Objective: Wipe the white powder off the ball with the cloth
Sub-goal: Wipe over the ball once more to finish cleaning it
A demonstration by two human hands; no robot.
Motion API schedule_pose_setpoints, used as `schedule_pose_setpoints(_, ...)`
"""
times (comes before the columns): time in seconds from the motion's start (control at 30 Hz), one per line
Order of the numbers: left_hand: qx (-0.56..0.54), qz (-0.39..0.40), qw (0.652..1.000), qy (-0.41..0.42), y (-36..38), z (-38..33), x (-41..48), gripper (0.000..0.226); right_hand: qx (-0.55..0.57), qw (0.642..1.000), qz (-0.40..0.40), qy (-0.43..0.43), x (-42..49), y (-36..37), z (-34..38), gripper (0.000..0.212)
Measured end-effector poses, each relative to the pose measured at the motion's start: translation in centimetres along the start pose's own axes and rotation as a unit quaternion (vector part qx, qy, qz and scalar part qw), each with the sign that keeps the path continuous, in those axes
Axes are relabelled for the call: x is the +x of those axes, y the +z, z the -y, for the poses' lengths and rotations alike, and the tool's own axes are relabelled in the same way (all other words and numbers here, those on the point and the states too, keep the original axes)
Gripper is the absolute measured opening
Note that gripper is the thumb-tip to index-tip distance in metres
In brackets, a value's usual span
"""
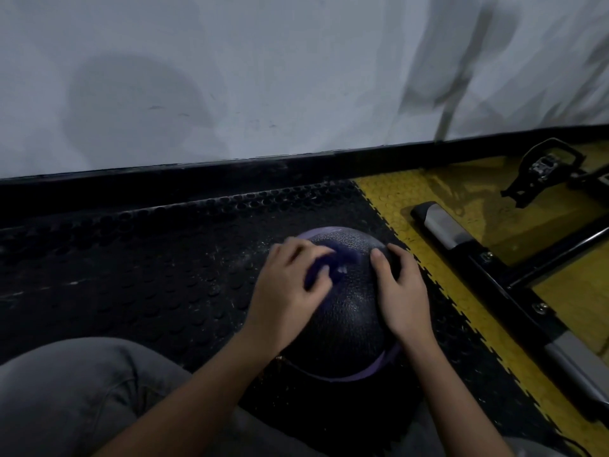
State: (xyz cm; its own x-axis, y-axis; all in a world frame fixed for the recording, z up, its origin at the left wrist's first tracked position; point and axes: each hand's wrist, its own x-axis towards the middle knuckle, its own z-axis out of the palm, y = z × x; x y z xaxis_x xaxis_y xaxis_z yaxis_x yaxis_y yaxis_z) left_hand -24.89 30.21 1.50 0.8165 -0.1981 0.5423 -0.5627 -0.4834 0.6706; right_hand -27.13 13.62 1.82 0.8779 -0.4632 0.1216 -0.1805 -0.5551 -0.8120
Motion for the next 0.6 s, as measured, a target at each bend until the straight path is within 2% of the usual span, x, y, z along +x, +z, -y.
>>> schedule_pose_setpoints(0.1,-0.058,-0.015,0.973,-0.223,-0.6,2.8,1.6,0.021,0.003,1.0,0.005,0.005,0.1,-0.1,0.0,0.054)
schedule_pose_setpoints(0.13,-0.08,-0.012,0.957,-0.279,-0.8,3.5,1.9,0.022,0.005,1.0,0.004,0.005,0.0,-0.1,-0.1,0.057)
schedule_pose_setpoints(0.17,-0.097,-0.008,0.949,-0.301,-0.8,3.8,2.0,0.022,0.006,1.0,0.005,0.005,-0.1,-0.1,-0.1,0.06)
schedule_pose_setpoints(0.23,-0.118,-0.004,0.957,-0.266,-0.7,2.8,1.6,0.018,0.014,1.0,0.009,0.009,-0.2,-0.4,-0.3,0.058)
schedule_pose_setpoints(0.3,-0.114,0.008,0.98,-0.161,-0.8,1.1,0.9,0.012,0.028,0.999,0.016,0.02,-0.2,-0.8,-0.8,0.05)
schedule_pose_setpoints(0.37,-0.085,0.042,0.994,-0.05,-0.9,-0.3,0.0,0.017,0.045,0.998,0.026,0.03,-0.1,-1.3,-1.1,0.046)
schedule_pose_setpoints(0.43,-0.063,0.066,0.996,0.007,-0.7,-0.1,0.1,0.024,0.063,0.996,0.043,0.034,0.1,-1.9,-1.1,0.045)
schedule_pose_setpoints(0.5,-0.051,0.062,0.996,-0.039,-0.5,0.9,0.8,0.02,0.076,0.995,0.065,0.031,0.3,-2.3,-1.0,0.036)
schedule_pose_setpoints(0.6,-0.019,0.036,0.97,-0.242,-0.8,3.7,1.7,0.014,0.066,0.996,0.063,0.002,0.2,-2.2,-0.9,0.037)
